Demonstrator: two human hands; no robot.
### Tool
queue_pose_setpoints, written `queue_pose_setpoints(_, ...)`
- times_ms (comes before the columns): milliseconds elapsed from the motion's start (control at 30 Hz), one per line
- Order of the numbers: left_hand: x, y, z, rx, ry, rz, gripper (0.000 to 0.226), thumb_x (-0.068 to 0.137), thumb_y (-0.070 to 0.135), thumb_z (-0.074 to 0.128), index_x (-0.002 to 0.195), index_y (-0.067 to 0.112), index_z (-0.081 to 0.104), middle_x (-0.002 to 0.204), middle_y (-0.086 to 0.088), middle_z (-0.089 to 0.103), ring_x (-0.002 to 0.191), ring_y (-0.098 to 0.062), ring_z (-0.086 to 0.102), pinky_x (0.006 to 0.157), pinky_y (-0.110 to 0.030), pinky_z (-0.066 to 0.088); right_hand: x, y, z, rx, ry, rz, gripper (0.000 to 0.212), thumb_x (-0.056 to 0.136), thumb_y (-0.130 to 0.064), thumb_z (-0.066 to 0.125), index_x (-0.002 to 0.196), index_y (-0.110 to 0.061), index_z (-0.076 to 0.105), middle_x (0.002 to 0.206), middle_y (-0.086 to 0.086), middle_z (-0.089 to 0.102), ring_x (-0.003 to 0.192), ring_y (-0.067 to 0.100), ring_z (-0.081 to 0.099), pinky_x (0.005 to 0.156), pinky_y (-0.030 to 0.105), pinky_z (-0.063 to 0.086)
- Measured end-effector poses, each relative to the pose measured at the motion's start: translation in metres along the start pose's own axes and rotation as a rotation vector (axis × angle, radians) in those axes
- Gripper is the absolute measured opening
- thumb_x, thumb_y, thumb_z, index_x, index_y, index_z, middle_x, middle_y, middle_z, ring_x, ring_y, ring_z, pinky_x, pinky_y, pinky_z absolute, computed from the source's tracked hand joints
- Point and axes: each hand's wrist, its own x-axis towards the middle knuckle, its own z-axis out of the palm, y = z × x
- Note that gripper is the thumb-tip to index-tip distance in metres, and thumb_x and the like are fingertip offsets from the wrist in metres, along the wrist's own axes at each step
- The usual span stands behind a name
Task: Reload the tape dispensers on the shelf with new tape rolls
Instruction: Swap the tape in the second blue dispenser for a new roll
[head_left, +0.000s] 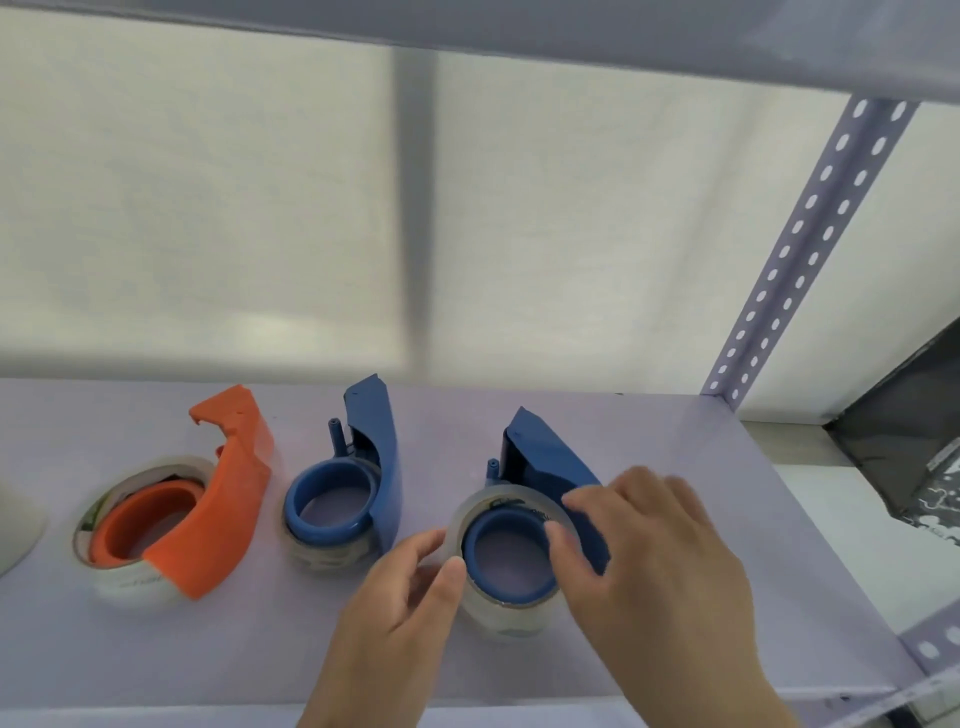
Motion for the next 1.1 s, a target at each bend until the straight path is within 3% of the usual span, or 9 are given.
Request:
queue_pose_setpoints(100,0.002,0.005,-0.004,0.084,-0.014,-0.011,0.027,0.088,0.039,0.053,0.113,0.033,0.058,0.109,0.020,0.064,0.097,0.006,0.059,0.080,-0.010,0.044,0.015,0.005,0.003,0.129,-0.152,0.051,0.057,0.072,-0.048,0.071,0.123,-0.034,0.050,0.110,-0.013,0.051,0.094,0.015,0.055,0.071,0.022,0.041)
queue_pose_setpoints(200,0.002,0.010,-0.006,0.100,-0.054,-0.034,0.022,0.088,0.038,0.054,0.107,0.033,0.061,0.103,0.020,0.066,0.092,0.007,0.060,0.077,-0.008,0.043,0.020,0.006,0.010,0.198,-0.329,0.090,0.080,0.076,-0.042,0.065,0.139,-0.042,0.016,0.113,-0.010,0.052,0.094,0.019,0.058,0.074,0.027,0.045)
queue_pose_setpoints(367,-0.001,0.009,-0.002,-0.052,-0.173,-0.112,0.014,0.086,0.033,0.060,0.099,0.035,0.066,0.101,0.014,0.072,0.088,0.005,0.065,0.094,-0.028,0.052,0.018,0.017,0.019,0.304,-0.288,0.151,0.059,0.080,-0.020,0.059,0.129,-0.040,0.033,0.091,-0.009,0.061,0.075,0.012,0.059,0.061,0.025,0.046)
queue_pose_setpoints(533,-0.004,0.023,0.005,-0.498,-0.209,-0.326,0.027,0.079,0.030,0.065,0.097,0.010,0.061,0.099,-0.013,0.073,0.091,-0.024,0.069,0.090,-0.041,0.054,0.007,0.014,0.018,0.674,-0.219,0.343,0.047,0.079,-0.013,0.067,0.100,-0.046,0.041,0.087,-0.010,0.068,0.068,0.004,0.066,0.051,0.014,0.051)
queue_pose_setpoints(667,-0.009,0.033,0.000,-0.690,-0.293,-0.355,0.050,0.062,0.041,0.061,0.095,0.005,0.069,0.090,-0.017,0.077,0.090,-0.033,0.070,0.086,-0.048,0.054,-0.013,0.000,0.028,1.048,-0.166,0.463,0.047,0.078,-0.006,0.072,0.096,-0.039,0.045,0.090,0.003,0.074,0.069,0.023,0.073,0.058,0.045,0.060)
queue_pose_setpoints(800,-0.014,0.036,-0.009,-0.734,-0.316,-0.251,0.043,0.063,0.038,0.064,0.079,-0.001,0.076,0.074,-0.018,0.073,0.064,-0.025,0.069,0.060,-0.036,0.058,-0.026,-0.008,0.038,1.206,-0.305,0.447,0.041,0.079,-0.010,0.073,0.095,-0.034,0.045,0.097,0.003,0.073,0.078,0.030,0.072,0.065,0.049,0.059)
queue_pose_setpoints(900,-0.014,0.033,-0.013,-0.721,-0.303,-0.198,0.029,0.073,0.030,0.072,0.076,0.001,0.076,0.069,-0.017,0.072,0.058,-0.022,0.068,0.049,-0.027,0.054,-0.023,-0.002,0.033,1.295,-0.267,0.413,0.031,0.082,-0.005,0.068,0.085,-0.033,0.056,0.109,-0.002,0.070,0.085,0.020,0.071,0.067,0.032,0.056)
queue_pose_setpoints(1000,-0.016,0.029,-0.011,-0.624,-0.280,-0.172,0.031,0.068,0.033,0.074,0.081,0.006,0.076,0.075,-0.016,0.075,0.065,-0.024,0.071,0.057,-0.033,0.057,-0.018,0.000,0.017,1.182,-0.095,0.304,0.012,0.077,-0.024,0.072,0.081,-0.031,0.063,0.117,-0.017,0.066,0.103,0.004,0.065,0.080,0.023,0.051)
queue_pose_setpoints(1100,-0.019,0.030,-0.005,-0.495,-0.234,-0.119,0.025,0.066,0.034,0.074,0.083,0.016,0.077,0.082,-0.017,0.077,0.075,-0.029,0.072,0.072,-0.045,0.058,-0.015,-0.007,0.005,0.994,-0.098,0.178,0.026,0.064,-0.051,0.066,0.081,-0.031,0.070,0.122,-0.027,0.057,0.118,-0.002,0.055,0.092,0.018,0.043)
